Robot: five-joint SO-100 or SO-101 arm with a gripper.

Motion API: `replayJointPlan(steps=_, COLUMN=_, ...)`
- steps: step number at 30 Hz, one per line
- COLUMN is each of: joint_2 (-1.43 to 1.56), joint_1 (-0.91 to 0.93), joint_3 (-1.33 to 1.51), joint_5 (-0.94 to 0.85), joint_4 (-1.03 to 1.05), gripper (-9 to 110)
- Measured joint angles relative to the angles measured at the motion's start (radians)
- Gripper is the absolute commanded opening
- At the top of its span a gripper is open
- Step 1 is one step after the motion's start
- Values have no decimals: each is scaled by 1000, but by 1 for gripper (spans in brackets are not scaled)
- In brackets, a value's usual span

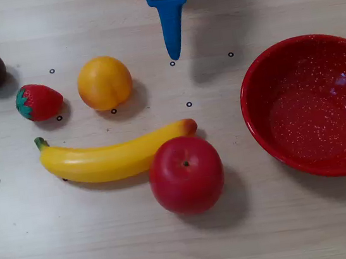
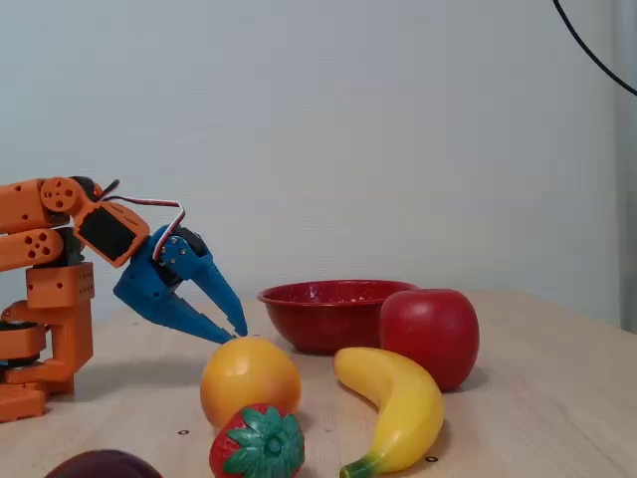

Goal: Put plum in the red bowl.

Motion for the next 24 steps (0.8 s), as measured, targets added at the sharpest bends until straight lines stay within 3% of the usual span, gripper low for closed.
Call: replayJointPlan(steps=24, joint_2=0, joint_1=32, joint_3=0, joint_5=12, joint_4=0, gripper=0)
